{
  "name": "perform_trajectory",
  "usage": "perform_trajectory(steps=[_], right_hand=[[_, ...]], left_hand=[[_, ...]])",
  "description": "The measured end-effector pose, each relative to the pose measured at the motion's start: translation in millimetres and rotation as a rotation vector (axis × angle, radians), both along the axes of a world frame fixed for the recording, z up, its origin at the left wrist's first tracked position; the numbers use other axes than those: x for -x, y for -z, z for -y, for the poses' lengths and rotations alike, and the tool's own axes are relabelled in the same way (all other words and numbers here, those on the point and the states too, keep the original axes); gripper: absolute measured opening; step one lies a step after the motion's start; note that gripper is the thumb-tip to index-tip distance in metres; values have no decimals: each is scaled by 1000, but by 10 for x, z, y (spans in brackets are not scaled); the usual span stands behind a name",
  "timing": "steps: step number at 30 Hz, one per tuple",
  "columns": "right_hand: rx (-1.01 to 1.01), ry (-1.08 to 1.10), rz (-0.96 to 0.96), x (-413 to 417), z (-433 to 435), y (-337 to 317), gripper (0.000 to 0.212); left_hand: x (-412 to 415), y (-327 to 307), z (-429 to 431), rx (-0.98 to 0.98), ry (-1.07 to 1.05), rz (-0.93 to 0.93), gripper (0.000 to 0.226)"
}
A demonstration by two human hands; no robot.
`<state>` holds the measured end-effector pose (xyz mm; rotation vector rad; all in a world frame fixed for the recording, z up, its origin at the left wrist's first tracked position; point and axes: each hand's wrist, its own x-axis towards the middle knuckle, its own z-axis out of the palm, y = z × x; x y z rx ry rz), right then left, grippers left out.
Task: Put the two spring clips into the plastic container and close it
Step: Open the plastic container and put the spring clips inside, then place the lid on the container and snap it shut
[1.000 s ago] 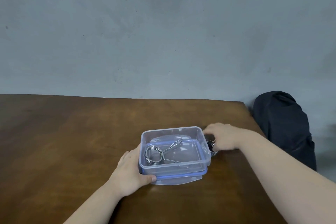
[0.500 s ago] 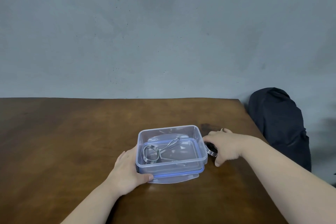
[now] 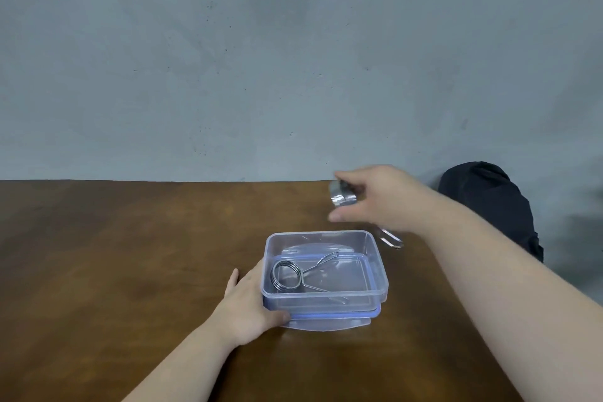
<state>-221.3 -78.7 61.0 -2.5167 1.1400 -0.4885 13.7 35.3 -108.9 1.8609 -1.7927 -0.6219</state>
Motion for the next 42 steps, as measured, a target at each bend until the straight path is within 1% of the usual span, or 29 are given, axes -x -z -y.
perform_trajectory(steps=[2,4,5,8,12,16,18,19,21,22,24,25,26,28,29,31,33,35,36,37,39,41,42], right_hand=[[39,-83,-62,-298,-136,12,59],[35,-148,-165,-560,-201,163,60],[25,-168,-220,-667,-203,266,57],[-14,-169,-349,-851,-152,600,44],[-77,-108,-467,-805,-55,934,40],[-140,-74,-448,-686,18,1128,36],[-126,-81,-445,-653,27,1151,37],[-128,-84,-448,-629,23,1152,42],[-153,-69,-417,-552,-16,1092,59],[-165,-50,-379,-504,-49,1036,60],[-163,-28,-291,-395,-140,943,45],[-173,-32,-256,-341,-199,913,43],[-192,-58,-251,-298,-270,885,46],[-169,-145,-342,-242,-403,885,56],[-109,-188,-421,-227,-458,916,55],[1,-229,-528,-219,-483,986,39],[48,-241,-514,-213,-449,1020,27],[66,-236,-468,-191,-428,995,27],[73,-233,-437,-174,-412,974,28],[81,-226,-409,-156,-395,943,29],[101,-220,-368,-131,-354,869,30],[117,-213,-348,-125,-297,789,31],[121,-200,-339,-134,-265,747,32]], left_hand=[[5,39,10,24,-9,20,101],[-14,81,11,44,-10,23,114],[-27,99,9,47,-9,22,117],[-49,114,5,62,-17,9,119],[-48,126,6,82,-20,-11,119],[-60,132,27,84,-16,13,118],[-66,136,33,75,-15,13,118],[-65,135,31,72,-12,10,118],[-68,137,28,71,-9,5,117],[-67,136,28,73,-8,5,115],[-50,119,25,80,1,12,111],[-49,122,27,87,3,13,110],[-51,134,37,94,1,9,108],[-74,178,58,115,-8,17,105],[-99,222,79,123,-11,33,105],[-136,282,103,145,9,64,109],[-136,273,94,140,43,53,122],[-107,225,47,62,65,77,139],[-88,200,28,37,74,124,141],[-72,190,11,30,80,173,139],[-50,201,-20,29,94,242,123],[-32,206,-68,82,137,316,94],[-27,218,-94,164,187,373,74]])
